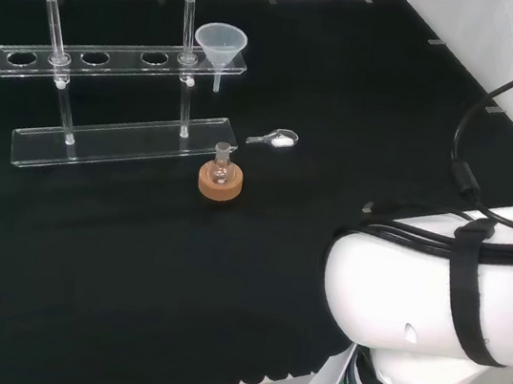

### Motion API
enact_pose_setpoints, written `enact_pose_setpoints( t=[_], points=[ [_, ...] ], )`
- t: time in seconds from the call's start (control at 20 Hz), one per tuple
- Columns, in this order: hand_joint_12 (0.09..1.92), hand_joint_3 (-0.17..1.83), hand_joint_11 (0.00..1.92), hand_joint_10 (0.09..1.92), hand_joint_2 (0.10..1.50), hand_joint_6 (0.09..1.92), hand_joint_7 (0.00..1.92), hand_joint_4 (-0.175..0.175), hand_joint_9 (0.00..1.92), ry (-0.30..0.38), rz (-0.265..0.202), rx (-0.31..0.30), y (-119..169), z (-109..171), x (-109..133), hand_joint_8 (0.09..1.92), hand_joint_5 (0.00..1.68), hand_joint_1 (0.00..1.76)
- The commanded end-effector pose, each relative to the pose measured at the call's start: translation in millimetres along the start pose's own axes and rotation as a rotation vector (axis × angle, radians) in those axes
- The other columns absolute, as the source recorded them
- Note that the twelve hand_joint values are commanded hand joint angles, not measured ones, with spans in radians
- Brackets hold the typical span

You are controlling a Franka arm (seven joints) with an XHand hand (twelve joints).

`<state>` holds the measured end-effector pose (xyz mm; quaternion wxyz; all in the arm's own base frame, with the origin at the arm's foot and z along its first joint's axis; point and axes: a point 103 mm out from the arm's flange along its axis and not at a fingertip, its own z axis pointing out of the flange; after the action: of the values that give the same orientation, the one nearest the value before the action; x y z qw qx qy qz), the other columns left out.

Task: Pick up the funnel from the transparent funnel stand.

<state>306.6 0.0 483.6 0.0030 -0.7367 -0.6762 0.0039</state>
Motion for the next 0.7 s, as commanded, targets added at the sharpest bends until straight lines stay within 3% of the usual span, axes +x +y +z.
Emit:
enact_pose_setpoints(
  t=[0.05, 0.2, 0.7],
  points=[
    [1.38, 0.36, 0.16, 0.71, 1.15, 0.09, 0.0, -0.001, 0.21, -0.009, 0.001, -0.009, 0.2, -0.2, -0.2, 0.57, 0.27, 0.07],
    [1.36, 0.38, 0.17, 0.69, 1.21, 0.09, 0.0, 0.005, 0.21, -0.004, 0.005, -0.005, 1.2, -0.5, 0.3, 0.57, 0.29, 0.01],
    [1.36, 0.37, 0.17, 0.68, 1.22, 0.09, 0.01, 0.005, 0.22, -0.016, 0.029, 0.012, 13.9, 6.9, 2.4, 0.57, 0.29, 0.0]
  ],
)
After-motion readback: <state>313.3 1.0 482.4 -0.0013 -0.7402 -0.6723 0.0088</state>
